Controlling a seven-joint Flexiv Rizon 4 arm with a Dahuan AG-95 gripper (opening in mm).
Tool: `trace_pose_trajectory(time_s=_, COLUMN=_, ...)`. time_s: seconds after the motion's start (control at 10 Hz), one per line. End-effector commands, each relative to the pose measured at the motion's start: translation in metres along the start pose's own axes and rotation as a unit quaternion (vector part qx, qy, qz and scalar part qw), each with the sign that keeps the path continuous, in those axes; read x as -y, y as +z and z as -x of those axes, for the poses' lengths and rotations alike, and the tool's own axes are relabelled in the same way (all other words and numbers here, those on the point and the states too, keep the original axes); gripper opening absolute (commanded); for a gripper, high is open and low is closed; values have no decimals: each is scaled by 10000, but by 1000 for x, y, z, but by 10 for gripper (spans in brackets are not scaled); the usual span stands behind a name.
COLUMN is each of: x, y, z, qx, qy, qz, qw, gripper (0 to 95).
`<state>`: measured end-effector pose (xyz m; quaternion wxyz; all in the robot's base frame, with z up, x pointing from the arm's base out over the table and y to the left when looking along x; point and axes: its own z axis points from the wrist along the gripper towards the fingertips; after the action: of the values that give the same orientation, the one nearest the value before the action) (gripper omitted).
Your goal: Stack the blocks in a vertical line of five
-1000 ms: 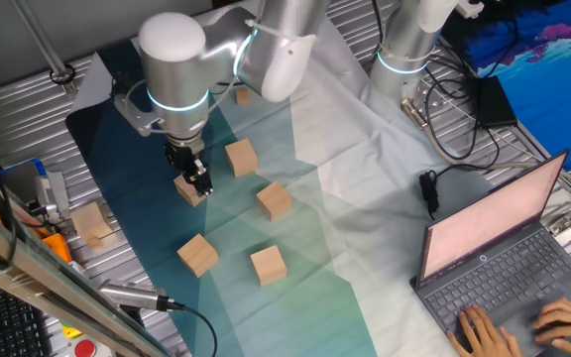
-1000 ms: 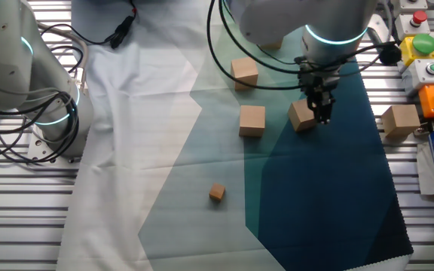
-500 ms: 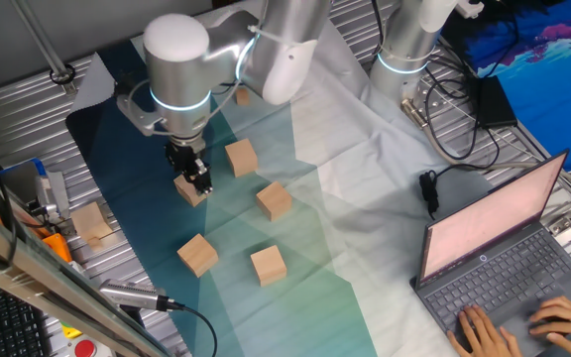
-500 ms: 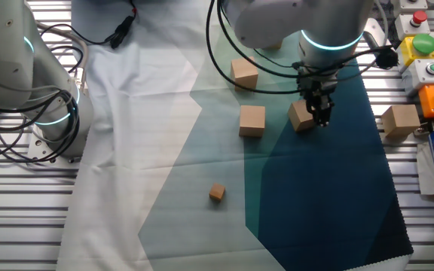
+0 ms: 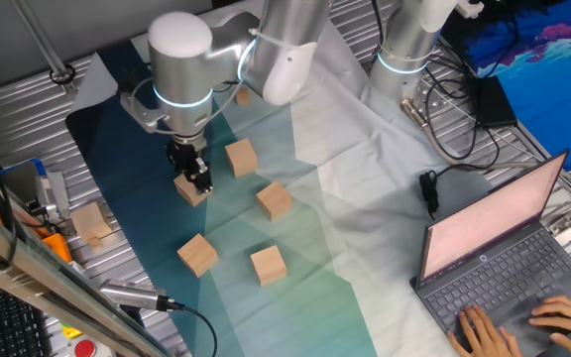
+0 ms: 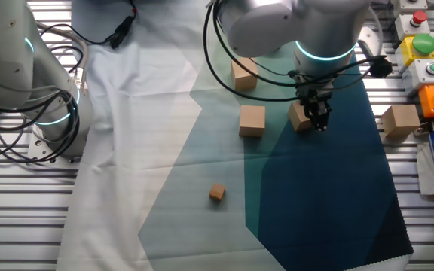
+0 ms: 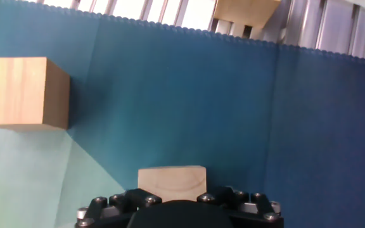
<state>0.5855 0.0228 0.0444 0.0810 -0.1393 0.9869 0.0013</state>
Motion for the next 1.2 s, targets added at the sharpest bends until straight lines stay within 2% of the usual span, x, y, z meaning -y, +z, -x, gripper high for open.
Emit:
trace_pose_trajectory(time_s=0.1, x=0, y=-1, z=-1, qx=-31, qy=101, qz=-46, qw=9999, gripper=570)
trace_pose_trajectory(time_s=0.2, x=0, y=-1, z=-1, qx=-36, qy=147, qz=-49, qw=9999, gripper=380)
trace_pose_trajectory(time_s=0.4, x=0, y=0, z=-1, qx=-40, qy=213, qz=-62, qw=9997, gripper=380)
trace_pose_trajectory(time_s=0.5, x=0, y=0, z=-1, qx=-44, qy=257, qz=-68, qw=9996, gripper=190)
trace_pose_trajectory(time_s=0.6, x=0, y=0, z=-1, qx=-76, qy=338, qz=-156, qw=9993, gripper=0)
trace_pose_trajectory(time_s=0.8, x=0, y=-2, z=0, qx=-128, qy=373, qz=-200, qw=9990, gripper=0)
trace_pose_trajectory(time_s=0.9, x=2, y=-7, z=2, qx=-153, qy=355, qz=-218, qw=9990, gripper=0)
trace_pose_trajectory(time_s=1.2, x=5, y=-23, z=8, qx=-355, qy=372, qz=-164, qw=9985, gripper=0)
